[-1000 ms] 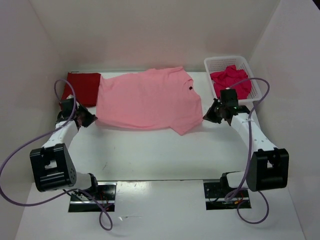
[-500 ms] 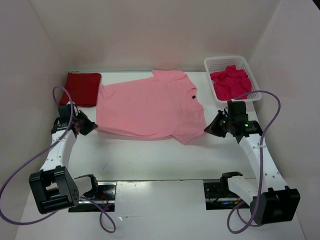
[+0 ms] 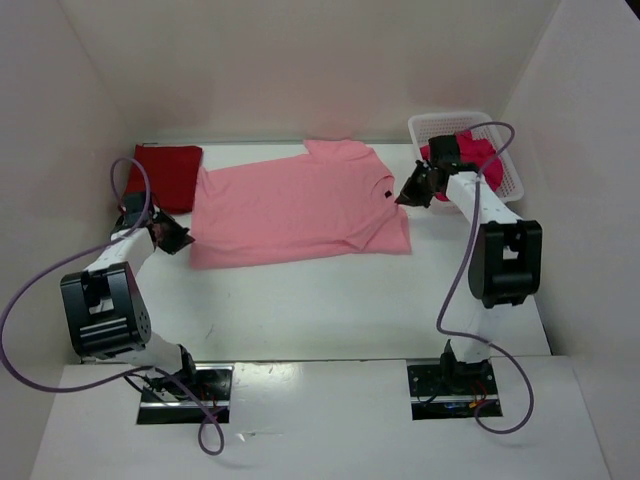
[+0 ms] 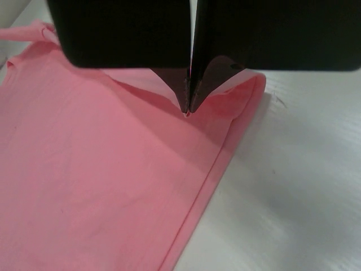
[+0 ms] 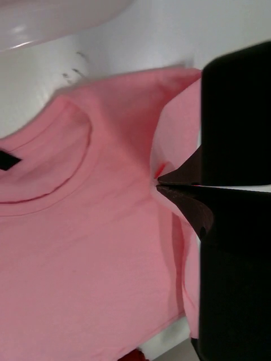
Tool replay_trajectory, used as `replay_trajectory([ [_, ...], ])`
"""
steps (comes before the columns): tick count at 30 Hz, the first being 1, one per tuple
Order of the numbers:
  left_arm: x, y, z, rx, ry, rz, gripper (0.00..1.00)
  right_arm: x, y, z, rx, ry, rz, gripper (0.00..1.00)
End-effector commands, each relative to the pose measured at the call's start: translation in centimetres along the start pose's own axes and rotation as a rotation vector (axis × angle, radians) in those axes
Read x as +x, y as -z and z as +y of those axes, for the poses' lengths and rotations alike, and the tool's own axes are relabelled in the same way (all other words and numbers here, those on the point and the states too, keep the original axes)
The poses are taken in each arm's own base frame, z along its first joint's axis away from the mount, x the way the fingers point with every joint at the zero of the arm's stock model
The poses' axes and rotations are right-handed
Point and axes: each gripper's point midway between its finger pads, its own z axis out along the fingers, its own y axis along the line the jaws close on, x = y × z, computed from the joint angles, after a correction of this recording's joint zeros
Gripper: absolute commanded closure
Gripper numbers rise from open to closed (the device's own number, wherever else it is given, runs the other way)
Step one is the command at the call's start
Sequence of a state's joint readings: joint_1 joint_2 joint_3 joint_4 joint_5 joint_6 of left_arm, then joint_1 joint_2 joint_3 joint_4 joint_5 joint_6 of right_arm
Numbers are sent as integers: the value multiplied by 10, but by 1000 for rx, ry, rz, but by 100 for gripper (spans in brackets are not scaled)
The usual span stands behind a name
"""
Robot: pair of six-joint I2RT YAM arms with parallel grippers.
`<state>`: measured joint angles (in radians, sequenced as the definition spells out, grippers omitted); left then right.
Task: Fold and stack the t-shirts
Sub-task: Grap the side of the flattened tshirt closest away from the robot with both arms, then fold the flattened tshirt in 1/3 of the way
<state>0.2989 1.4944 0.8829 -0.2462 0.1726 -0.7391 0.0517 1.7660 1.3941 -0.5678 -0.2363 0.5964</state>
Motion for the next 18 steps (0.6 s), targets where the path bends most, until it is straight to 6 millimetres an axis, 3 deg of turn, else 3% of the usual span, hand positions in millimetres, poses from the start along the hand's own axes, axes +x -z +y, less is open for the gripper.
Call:
replay_trajectory([
  [1, -38, -10, -20, 42, 6, -93, 100, -46, -15, 17, -19, 47, -97, 100],
  [2, -46, -13, -23, 40, 5, -104, 100, -59, -15, 26, -35, 54, -120, 100],
  [4, -46, -27, -23, 25, 11, -92, 100, -62, -34, 23, -20, 48, -98, 100],
  [9, -60, -46, -24, 0, 14, -101, 100, -94, -43, 43, -49, 59, -139, 100],
  [14, -60, -62, -16, -33, 28, -89, 95, -92, -76, 54, -35, 80, -110, 100],
  [17, -64, -62, -19, -27, 36, -96, 76, -94, -84, 61, -36, 90, -114, 93],
  [18, -63, -58, -20, -23, 35, -101, 70, -97, -82, 63, -41, 91, -122, 79],
])
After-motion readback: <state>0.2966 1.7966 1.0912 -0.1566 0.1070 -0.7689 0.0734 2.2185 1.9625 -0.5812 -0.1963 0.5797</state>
